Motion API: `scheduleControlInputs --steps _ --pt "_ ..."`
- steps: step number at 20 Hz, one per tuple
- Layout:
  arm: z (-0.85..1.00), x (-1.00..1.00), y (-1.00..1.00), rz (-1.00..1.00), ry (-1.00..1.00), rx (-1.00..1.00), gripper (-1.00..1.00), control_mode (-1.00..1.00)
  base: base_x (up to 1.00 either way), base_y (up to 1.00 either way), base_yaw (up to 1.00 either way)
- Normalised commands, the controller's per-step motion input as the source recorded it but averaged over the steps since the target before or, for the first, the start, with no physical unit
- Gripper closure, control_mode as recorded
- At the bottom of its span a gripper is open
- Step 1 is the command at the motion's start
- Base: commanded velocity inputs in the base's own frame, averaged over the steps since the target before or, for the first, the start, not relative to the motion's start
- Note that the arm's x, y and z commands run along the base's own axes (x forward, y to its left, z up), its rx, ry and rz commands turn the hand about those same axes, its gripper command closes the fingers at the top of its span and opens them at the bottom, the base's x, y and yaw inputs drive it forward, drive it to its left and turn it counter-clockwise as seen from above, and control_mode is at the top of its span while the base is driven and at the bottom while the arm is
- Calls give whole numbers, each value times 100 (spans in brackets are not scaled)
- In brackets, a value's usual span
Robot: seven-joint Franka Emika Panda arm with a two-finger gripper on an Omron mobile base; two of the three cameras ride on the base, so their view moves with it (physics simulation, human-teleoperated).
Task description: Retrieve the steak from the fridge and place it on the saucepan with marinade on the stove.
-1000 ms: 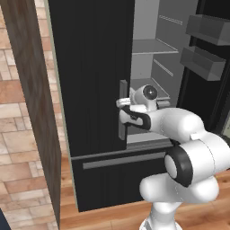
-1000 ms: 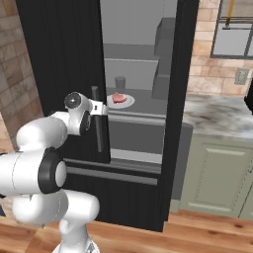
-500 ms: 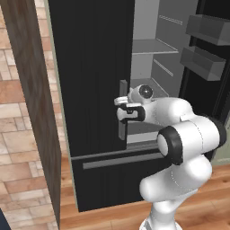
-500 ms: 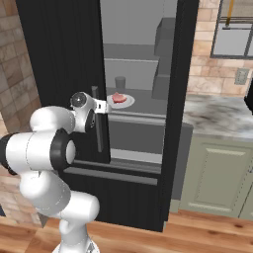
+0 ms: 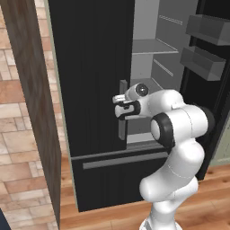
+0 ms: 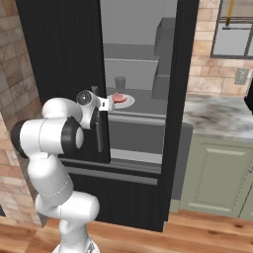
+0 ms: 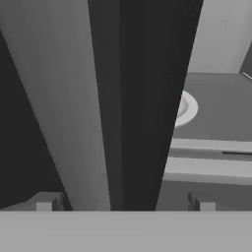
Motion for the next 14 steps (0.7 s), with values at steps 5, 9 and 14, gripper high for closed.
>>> scheduleControlInputs --steps 5,9,14 --pt "-11 41 0 0 0 0 -100 -100 0 0 0" --pt "-11 42 0 0 0 0 -100 -100 0 0 0" --pt "-10 44 0 0 0 0 -100 -100 0 0 0"
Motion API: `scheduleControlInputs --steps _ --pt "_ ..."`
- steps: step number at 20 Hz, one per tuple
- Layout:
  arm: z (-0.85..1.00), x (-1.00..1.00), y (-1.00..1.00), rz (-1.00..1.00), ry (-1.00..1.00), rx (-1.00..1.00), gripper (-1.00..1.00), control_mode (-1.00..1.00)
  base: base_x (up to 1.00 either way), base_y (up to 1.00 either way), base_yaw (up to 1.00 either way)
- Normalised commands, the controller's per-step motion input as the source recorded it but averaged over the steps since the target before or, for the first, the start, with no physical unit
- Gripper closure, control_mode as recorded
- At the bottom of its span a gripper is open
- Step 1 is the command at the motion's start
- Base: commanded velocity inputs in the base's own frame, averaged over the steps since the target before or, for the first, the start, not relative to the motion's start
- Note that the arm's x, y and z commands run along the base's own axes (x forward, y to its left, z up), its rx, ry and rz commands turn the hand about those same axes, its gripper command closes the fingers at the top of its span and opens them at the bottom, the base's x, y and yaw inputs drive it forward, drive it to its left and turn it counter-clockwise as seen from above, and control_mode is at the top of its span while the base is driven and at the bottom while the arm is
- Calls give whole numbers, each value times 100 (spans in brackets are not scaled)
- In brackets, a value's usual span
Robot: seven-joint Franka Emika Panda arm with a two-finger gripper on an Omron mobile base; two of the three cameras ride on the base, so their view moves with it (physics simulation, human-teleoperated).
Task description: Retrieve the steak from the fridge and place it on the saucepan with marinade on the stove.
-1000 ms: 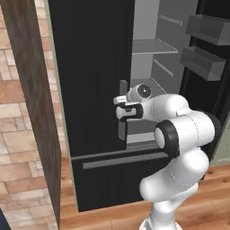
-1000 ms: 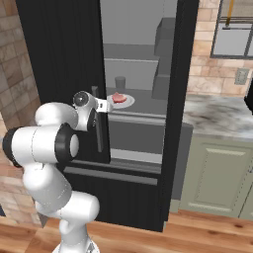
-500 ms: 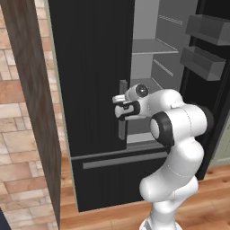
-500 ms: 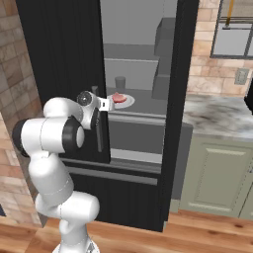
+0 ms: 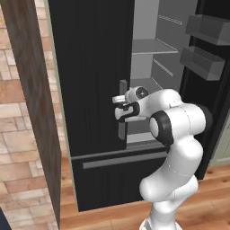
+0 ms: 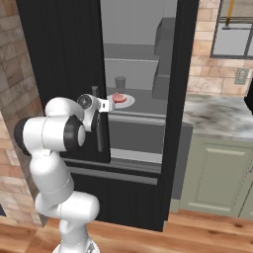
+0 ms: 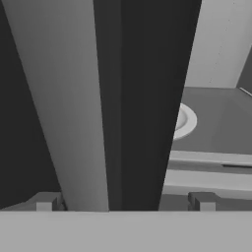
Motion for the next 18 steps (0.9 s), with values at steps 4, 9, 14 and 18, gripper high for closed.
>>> scheduleControlInputs --steps 4,9,14,18 --pt "-4 41 0 0 0 0 100 -100 0 0 0" --pt "0 13 0 0 2 0 100 -100 0 0 0" --pt "0 -41 0 0 13 0 100 -100 0 0 0" --pt "0 -80 7 0 11 0 100 -100 0 0 0"
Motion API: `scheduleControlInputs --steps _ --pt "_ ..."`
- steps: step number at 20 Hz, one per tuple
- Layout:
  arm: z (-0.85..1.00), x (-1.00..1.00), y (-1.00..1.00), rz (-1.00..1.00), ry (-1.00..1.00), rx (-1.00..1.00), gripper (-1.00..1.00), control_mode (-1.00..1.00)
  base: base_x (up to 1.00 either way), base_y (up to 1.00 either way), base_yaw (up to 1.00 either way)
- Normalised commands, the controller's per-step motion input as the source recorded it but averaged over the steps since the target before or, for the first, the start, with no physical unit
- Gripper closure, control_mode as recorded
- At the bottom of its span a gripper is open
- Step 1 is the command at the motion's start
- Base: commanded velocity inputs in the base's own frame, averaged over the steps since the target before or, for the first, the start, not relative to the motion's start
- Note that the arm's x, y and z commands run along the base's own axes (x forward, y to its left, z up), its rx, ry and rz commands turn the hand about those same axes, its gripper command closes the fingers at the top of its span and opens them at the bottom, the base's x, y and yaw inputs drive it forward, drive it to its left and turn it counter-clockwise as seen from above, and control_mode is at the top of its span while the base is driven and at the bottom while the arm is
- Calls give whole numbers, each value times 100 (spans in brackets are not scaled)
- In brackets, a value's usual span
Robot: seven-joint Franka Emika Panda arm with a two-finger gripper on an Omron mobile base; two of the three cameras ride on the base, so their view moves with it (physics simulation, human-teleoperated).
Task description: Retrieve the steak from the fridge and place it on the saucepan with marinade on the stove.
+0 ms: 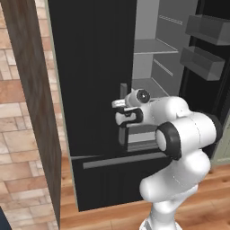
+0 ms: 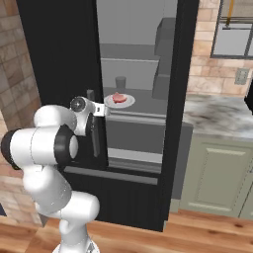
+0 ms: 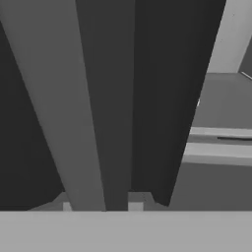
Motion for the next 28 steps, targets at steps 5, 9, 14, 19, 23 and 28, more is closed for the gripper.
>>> scheduleControlInputs --steps 5,9,14,19,23,28 --pt "0 -80 24 0 7 1 100 -100 0 0 0" --pt "0 -64 38 0 0 3 100 -100 0 0 0" --pt "0 -59 45 0 0 5 100 -100 0 0 0" --pt "0 -57 52 0 0 8 100 -100 0 0 0" --pt "0 -53 46 0 0 16 100 -100 0 0 0" --pt "0 -36 52 3 3 9 100 -100 0 0 0"
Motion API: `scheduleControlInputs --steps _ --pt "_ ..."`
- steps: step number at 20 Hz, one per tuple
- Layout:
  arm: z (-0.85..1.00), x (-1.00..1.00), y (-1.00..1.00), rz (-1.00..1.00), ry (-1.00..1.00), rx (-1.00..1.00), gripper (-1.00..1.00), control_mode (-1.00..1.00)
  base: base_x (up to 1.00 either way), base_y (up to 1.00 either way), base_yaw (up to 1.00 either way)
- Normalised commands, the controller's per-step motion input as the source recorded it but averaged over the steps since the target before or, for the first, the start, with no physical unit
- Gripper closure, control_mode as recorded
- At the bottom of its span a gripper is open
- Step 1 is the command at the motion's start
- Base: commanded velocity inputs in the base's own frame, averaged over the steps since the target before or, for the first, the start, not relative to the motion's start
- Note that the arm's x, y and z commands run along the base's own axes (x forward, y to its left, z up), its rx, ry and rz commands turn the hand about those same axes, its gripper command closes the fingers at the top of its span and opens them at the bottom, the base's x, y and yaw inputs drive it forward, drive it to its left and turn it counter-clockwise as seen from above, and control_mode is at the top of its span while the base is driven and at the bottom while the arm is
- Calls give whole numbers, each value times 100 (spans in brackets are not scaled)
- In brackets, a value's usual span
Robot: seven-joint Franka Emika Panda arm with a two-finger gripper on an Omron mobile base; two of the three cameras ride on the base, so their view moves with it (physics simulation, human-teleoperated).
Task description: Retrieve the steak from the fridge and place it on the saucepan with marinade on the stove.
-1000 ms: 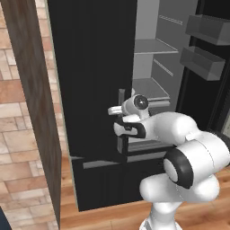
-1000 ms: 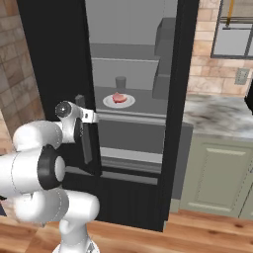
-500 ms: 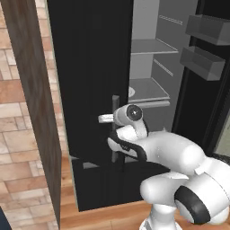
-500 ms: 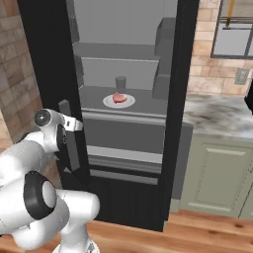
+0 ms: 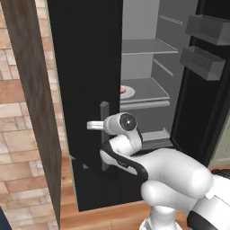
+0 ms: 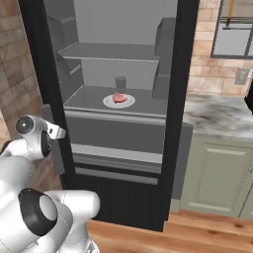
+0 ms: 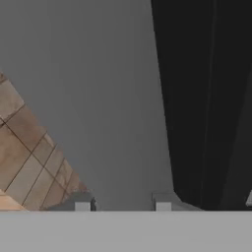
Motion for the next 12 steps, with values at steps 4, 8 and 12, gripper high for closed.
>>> scheduleControlInputs --steps 4,8,12 --pt "0 -3 45 7 6 0 100 -100 0 0 0" --pt "0 8 3 1 0 0 -100 -100 0 0 0" --pt "4 -50 -1 0 -1 0 -100 -100 0 0 0"
